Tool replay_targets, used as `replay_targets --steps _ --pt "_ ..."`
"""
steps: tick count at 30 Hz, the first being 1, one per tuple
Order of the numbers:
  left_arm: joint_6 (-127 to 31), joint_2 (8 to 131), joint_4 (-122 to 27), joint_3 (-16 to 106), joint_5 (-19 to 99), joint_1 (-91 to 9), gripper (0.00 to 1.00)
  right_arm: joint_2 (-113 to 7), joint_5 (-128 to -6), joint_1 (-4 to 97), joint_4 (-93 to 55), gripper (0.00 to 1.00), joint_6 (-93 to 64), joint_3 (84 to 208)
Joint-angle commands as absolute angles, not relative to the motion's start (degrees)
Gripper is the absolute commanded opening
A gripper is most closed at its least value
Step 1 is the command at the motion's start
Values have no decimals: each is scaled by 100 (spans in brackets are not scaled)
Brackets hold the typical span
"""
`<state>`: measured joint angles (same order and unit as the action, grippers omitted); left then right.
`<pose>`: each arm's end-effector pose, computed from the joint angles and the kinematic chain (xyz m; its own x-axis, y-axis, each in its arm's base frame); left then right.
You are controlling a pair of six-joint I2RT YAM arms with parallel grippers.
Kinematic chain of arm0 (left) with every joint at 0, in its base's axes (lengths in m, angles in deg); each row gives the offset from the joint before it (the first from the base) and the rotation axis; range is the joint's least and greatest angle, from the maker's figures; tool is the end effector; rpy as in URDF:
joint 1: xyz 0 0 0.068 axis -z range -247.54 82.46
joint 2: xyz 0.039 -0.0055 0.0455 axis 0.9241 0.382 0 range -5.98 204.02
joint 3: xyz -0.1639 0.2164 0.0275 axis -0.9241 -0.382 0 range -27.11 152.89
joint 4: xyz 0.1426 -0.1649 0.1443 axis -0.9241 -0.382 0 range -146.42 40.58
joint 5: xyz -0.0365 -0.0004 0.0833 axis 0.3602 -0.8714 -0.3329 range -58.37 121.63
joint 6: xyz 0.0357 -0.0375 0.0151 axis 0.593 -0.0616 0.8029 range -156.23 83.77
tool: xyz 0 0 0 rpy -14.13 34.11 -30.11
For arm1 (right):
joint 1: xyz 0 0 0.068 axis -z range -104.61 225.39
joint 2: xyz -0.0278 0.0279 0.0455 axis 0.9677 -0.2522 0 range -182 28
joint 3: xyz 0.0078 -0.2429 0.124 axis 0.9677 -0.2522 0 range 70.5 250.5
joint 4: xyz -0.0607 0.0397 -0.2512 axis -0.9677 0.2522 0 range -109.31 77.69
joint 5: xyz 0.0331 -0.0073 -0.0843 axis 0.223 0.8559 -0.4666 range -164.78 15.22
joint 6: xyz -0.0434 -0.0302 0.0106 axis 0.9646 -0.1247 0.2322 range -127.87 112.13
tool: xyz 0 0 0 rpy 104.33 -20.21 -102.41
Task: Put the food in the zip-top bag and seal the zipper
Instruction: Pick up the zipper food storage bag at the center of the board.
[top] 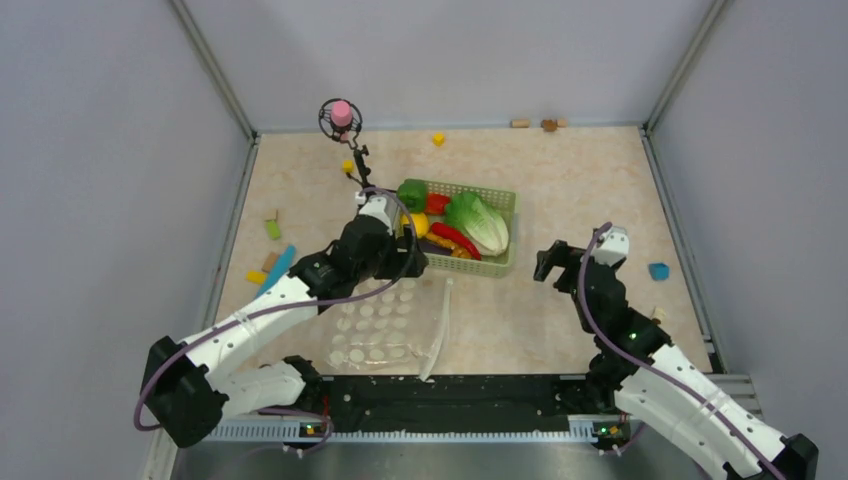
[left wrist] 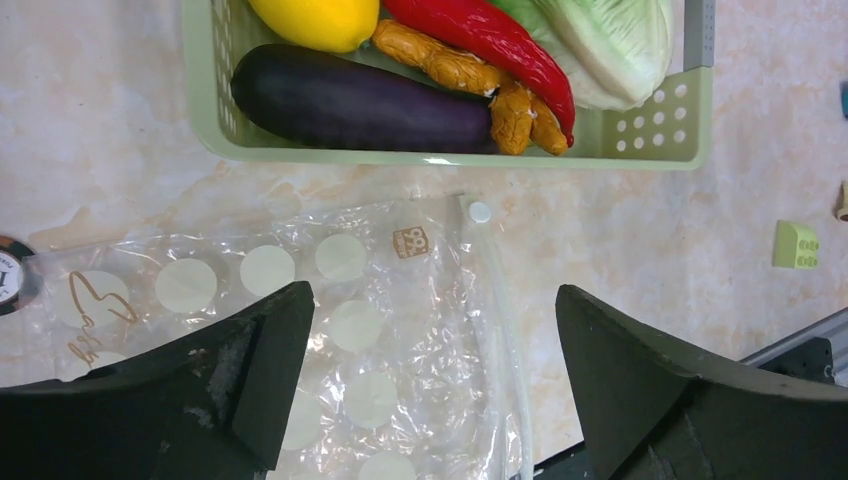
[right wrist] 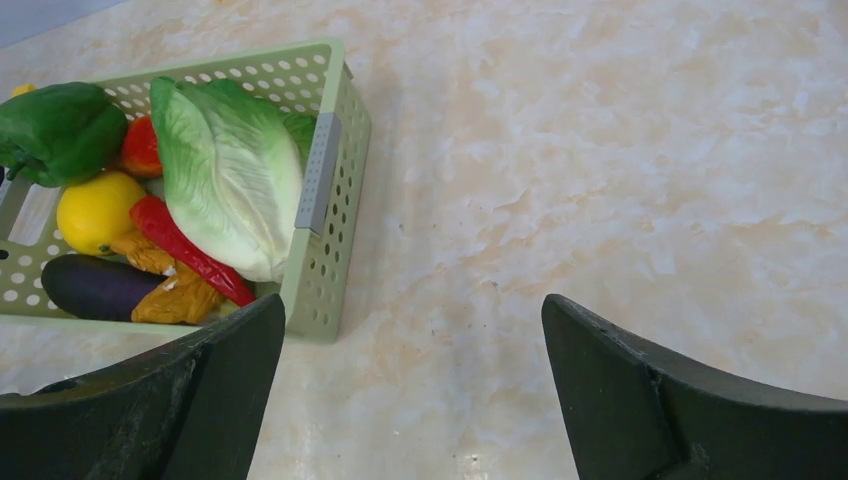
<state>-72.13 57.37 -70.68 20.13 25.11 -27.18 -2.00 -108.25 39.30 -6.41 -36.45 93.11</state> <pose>0.1859 -0.1527 0.2728 -0.7115 -0.1599 -0.6843 0.1943 0.8910 -0.4102 0.1242 0.0662 0.2376 -0.2812 0.2889 -0.9151 0.0697 0.9572 0.2808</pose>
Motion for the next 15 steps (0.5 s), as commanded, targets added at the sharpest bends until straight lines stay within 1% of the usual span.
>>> replay_targets --steps 1,3,9,15 --pt "-7152 5693 -6932 2120 2618 -2488 96 -48 -10848 3929 -615 99 -3759 9530" --pt "-7192 5815 -7125 2282 2496 -2221 95 93 -10874 3927 -615 99 -3779 9444" --pt "-7487 6393 -8372 3011 1402 -919 94 565 -10846 3926 -734 99 -3876 9093" --pt "-7884 7004 -9009 3554 891 223 94 825 -10695 3924 -653 99 -3901 9046"
